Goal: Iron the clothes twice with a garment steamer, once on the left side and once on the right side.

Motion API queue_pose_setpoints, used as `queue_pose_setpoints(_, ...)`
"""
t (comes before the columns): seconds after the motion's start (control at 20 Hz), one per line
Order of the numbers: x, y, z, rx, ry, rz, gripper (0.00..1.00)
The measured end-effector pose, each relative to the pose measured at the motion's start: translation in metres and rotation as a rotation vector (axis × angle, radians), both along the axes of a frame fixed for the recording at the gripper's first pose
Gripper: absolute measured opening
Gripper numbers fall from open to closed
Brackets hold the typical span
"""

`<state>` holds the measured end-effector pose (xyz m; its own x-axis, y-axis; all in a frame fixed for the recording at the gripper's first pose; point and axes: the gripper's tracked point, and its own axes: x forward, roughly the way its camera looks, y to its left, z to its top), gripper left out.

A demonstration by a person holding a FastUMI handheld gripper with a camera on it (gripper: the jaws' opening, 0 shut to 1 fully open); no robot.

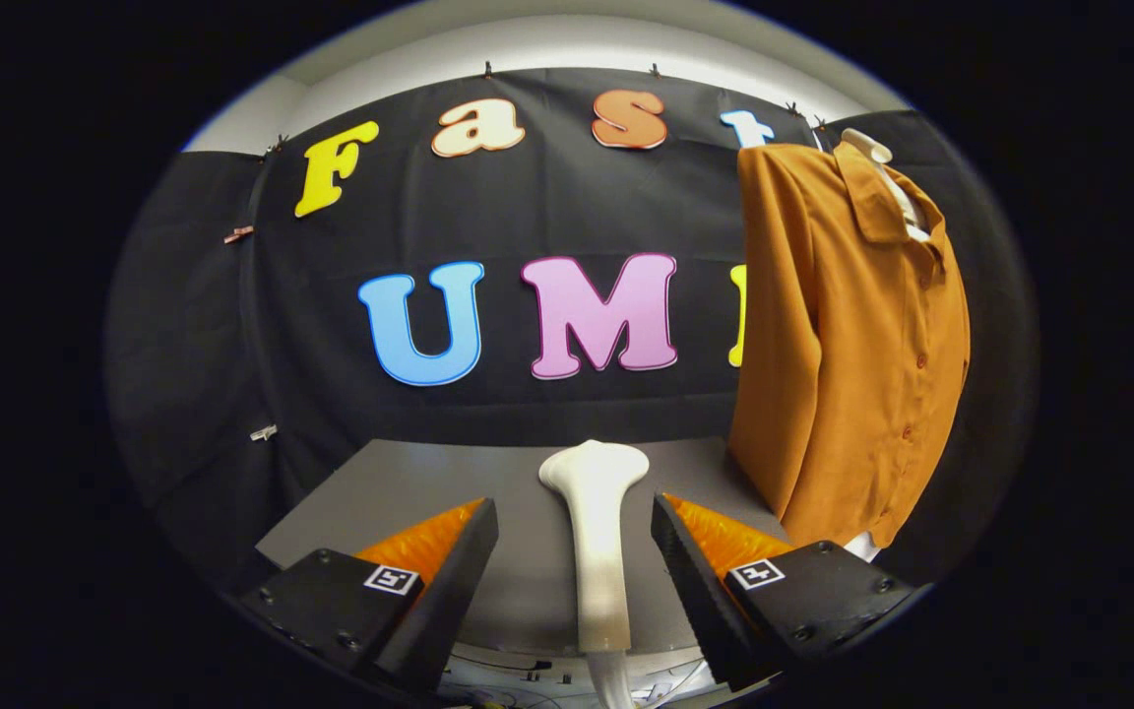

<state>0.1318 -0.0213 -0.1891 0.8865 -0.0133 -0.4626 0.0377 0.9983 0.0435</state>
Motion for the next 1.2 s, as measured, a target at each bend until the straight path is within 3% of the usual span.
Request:
queue_pose_setpoints(0.4,0.020,-0.006,-0.067,0.039,0.188,0.004,0.93)
queue_pose_setpoints(0.5,0.023,-0.005,-0.074,0.036,0.217,0.008,0.93)
queue_pose_setpoints(0.8,0.025,-0.014,-0.095,0.018,0.288,-0.011,0.82)
queue_pose_setpoints(1.05,0.031,-0.017,-0.098,0.002,0.291,0.000,0.82)
queue_pose_setpoints(1.2,0.031,-0.015,-0.100,0.005,0.294,0.010,0.48)
